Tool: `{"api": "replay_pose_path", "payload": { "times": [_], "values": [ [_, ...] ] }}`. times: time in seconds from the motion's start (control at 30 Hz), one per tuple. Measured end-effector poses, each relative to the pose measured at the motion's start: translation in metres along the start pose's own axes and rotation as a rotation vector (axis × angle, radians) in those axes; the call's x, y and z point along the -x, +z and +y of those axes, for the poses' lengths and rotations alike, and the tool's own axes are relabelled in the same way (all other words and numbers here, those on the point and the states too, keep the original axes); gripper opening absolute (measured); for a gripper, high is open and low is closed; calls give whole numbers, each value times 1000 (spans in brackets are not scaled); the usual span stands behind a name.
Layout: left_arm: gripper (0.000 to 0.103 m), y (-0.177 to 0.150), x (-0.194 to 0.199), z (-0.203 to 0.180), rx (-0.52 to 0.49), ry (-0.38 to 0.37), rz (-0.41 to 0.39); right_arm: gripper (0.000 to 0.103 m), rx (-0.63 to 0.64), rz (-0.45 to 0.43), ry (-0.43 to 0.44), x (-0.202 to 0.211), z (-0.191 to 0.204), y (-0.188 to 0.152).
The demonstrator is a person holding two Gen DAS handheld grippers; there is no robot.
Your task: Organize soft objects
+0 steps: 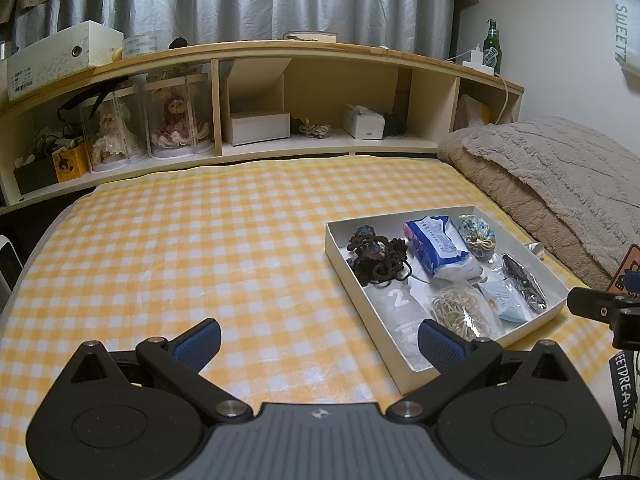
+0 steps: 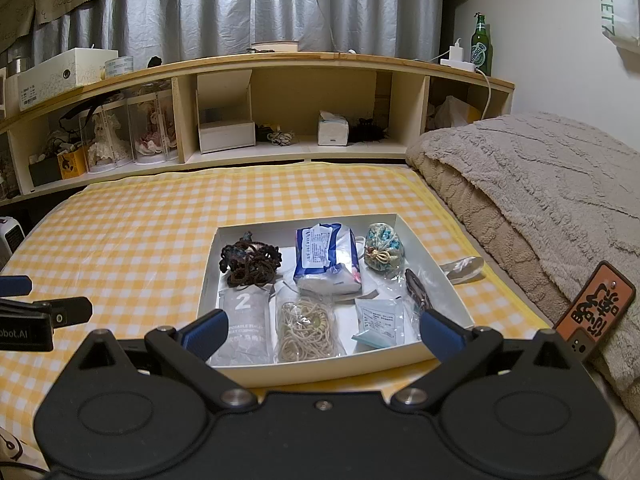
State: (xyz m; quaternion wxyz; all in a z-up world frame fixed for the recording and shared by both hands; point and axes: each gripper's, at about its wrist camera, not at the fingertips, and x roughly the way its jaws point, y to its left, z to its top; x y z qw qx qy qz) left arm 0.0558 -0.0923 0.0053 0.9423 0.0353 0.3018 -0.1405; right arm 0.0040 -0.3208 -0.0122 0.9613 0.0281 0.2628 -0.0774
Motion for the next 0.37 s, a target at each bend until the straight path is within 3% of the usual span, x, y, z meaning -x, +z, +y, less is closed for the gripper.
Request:
{"api": "replay_pose_path", "payload": {
  "times": [0.37],
  "values": [
    [103, -1, 0, -1, 4, 1, -1, 103, 0, 0, 0, 0, 0, 0]
  ]
}}
